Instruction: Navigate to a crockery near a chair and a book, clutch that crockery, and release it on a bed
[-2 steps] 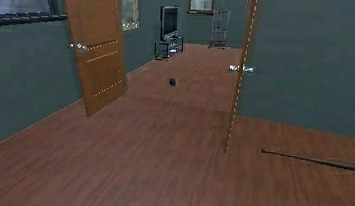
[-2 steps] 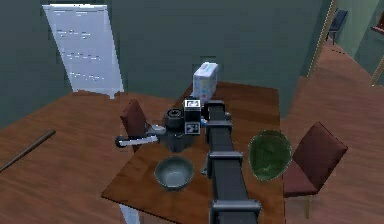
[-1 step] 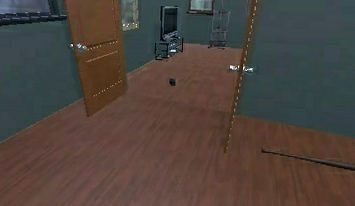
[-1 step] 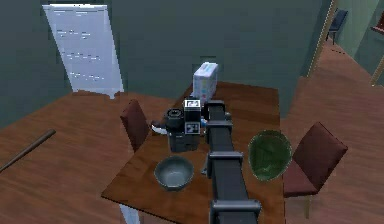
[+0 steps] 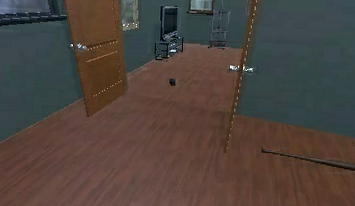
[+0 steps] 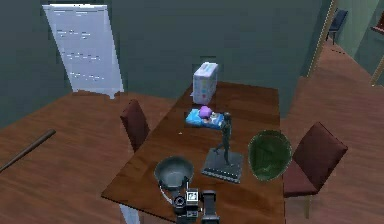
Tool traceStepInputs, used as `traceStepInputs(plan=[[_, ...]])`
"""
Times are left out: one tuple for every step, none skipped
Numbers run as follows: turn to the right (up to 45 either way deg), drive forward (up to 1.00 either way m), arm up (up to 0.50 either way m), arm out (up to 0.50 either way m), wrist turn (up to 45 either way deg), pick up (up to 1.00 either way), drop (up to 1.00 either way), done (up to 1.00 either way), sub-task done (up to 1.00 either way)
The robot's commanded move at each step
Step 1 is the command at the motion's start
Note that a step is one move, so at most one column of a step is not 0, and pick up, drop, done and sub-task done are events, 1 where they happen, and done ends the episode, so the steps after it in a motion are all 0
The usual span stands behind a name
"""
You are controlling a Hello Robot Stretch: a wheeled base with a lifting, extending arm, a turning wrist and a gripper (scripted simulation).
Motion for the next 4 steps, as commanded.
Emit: traceStepInputs(plan=[[0.0, 0.0, 0.0, 0.0, 0.0, 1.0, 0.0, 0.0, 0.0], [0.0, 0.0, 0.1, 0.0, 0.0, 0.0, 0.0, 0.0, 0.0], [0.0, 0.0, 0.28, 0.0, 0.0, 0.0, 0.0, 0.0, 0.0], [0.0, 0.0, 0.0, 0.0, -45.0, 0.0, 0.0, 0.0, 0.0]])
